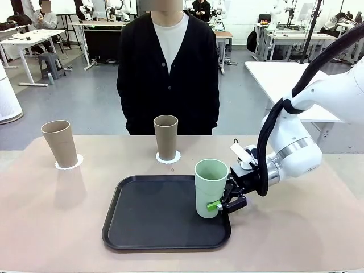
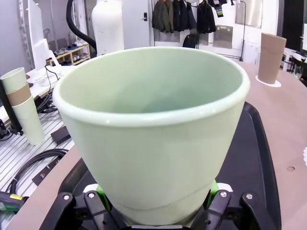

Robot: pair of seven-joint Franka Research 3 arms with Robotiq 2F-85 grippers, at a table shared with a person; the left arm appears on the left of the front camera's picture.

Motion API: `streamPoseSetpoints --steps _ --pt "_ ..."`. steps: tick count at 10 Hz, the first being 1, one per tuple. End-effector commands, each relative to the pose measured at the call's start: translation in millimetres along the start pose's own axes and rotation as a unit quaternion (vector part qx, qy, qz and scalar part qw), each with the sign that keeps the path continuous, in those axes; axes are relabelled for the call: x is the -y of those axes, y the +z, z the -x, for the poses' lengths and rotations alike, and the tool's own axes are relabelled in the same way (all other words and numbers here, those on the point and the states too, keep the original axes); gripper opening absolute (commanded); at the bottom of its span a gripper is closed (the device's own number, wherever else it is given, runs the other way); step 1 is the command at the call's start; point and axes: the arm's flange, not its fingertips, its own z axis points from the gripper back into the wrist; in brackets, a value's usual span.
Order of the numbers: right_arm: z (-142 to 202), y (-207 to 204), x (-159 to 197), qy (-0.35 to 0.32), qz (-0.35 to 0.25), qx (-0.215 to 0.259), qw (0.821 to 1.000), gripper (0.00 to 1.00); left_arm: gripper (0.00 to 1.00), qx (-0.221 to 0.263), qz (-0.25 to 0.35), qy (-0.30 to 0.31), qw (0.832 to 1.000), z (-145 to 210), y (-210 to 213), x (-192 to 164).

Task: Place coasters on the table and set cups on them.
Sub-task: Take one Reusable plastic cup from the Flat Tray and place it on a coaster set by the human.

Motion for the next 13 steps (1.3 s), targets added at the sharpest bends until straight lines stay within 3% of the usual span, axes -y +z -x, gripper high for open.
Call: streamPoseSetpoints --steps 1,6,8,11,12,13 --pt "-10.1 8.0 -1.9 -0.011 0.022 0.006 1.0 0.62 1.0 0.001 -0.004 0.007 1.0 0.2 1.2 0.9" --pt "-143.2 54.8 -43.4 -0.061 0.084 -0.014 0.995 0.62 1.0 0.001 -0.004 0.007 1.0 0.2 1.2 0.9" --pt "-187.7 60.7 -54.4 -0.048 0.11 -0.01 0.993 0.62 1.0 0.001 -0.004 0.007 1.0 0.2 1.2 0.9" --pt "-215.1 61.3 -57.3 -0.056 0.145 -0.028 0.987 0.62 1.0 0.001 -0.004 0.007 1.0 0.2 1.2 0.9" --pt "-216.5 70.9 -56.0 -0.036 0.107 -0.02 0.993 0.62 1.0 0.001 -0.004 0.007 1.0 0.2 1.2 0.9" --pt "-216.5 70.9 -56.0 -0.036 0.107 -0.02 0.993 0.62 1.0 0.001 -0.004 0.007 1.0 0.2 1.2 0.9"
